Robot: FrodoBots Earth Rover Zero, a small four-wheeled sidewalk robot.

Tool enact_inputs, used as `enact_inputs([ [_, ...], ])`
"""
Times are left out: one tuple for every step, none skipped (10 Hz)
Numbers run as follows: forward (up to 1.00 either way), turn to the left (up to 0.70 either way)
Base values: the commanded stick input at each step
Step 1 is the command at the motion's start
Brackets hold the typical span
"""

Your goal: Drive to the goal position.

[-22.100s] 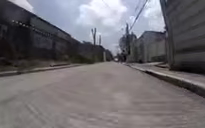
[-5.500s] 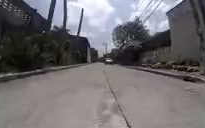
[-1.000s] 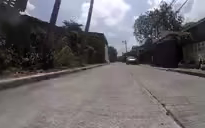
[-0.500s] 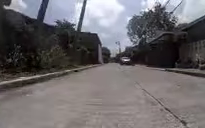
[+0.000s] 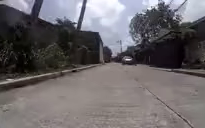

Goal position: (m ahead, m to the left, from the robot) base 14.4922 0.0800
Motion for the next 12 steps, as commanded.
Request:
enact_inputs([
  [1.00, 0.00],
  [1.00, 0.00],
  [1.00, 0.00],
  [1.00, 0.00],
  [1.00, 0.00],
  [1.00, 0.00],
  [1.00, 0.00],
  [1.00, 0.00],
  [1.00, 0.00],
  [1.00, 0.00],
  [1.00, -0.04],
  [1.00, -0.13],
])
